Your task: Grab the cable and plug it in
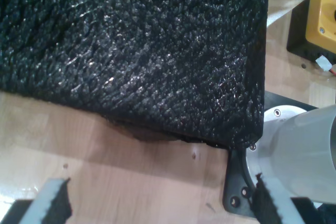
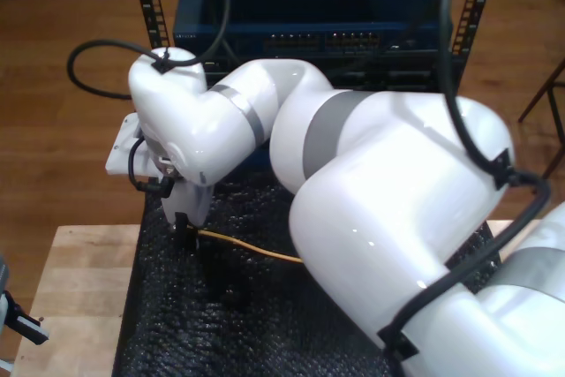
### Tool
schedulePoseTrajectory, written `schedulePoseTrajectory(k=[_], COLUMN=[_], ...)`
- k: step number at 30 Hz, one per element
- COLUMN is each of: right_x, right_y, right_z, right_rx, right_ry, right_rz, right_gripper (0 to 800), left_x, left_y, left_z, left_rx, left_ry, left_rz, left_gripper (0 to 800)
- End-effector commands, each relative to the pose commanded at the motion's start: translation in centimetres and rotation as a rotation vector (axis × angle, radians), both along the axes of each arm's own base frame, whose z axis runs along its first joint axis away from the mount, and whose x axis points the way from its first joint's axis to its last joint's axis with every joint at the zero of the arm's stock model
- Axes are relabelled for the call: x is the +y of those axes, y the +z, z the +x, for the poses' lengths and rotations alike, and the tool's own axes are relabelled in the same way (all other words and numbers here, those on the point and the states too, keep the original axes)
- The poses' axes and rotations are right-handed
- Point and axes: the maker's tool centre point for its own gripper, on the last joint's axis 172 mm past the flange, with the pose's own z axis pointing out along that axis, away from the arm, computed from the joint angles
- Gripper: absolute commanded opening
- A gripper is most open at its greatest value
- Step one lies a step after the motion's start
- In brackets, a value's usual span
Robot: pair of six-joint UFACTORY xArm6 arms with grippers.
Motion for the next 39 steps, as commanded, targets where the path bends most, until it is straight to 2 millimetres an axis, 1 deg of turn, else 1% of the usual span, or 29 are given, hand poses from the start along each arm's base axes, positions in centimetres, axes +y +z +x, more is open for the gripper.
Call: schedulePoseTrajectory(k=[5,7,9,11,12,15,19,27,34,37,39], right_x=[1.1,1.1,1.2,1.2,1.3,1.4,1.3,1.3,1.2,0.9,0.7], right_y=[-1.1,-1.5,-1.5,-1.9,-1.9,-2.1,-2.3,-2.6,-2.6,-2.5,-2.4], right_z=[0.0,0.0,-0.1,0.0,0.2,0.3,0.3,0.3,0.3,0.7,0.9], right_rx=[0.004,0.009,0.007,0.011,0.009,0.008,0.011,0.011,0.008,-0.007,-0.018], right_ry=[0.012,0.012,0.011,0.011,0.008,0.001,-0.001,0.001,-0.022,-0.014,-0.011], right_rz=[-0.004,-0.009,-0.007,-0.011,-0.008,-0.010,-0.012,-0.016,-0.018,-0.030,-0.040], right_gripper=[657,635,602,598,594,547,541,497,448,427,396], left_x=[0.0,0.0,0.0,0.0,0.0,-0.1,-0.1,0.0,-0.1,-0.1,-0.1], left_y=[0.0,0.0,0.0,0.0,0.0,0.0,-0.1,-0.1,0.0,-0.1,0.0], left_z=[0.0,0.0,0.0,0.0,0.0,-0.1,-0.1,-0.1,-0.1,-0.1,-0.1], left_rx=[0.000,0.000,0.000,0.000,0.000,0.000,0.001,0.000,-0.001,0.000,-0.001], left_ry=[0.002,0.000,0.000,0.000,0.000,-0.003,-0.003,-0.003,-0.004,-0.004,-0.004], left_rz=[0.000,-0.001,-0.001,-0.001,-0.001,-0.003,-0.004,-0.004,-0.003,-0.004,-0.003], left_gripper=[800,800,800,800,800,800,800,800,800,800,800])
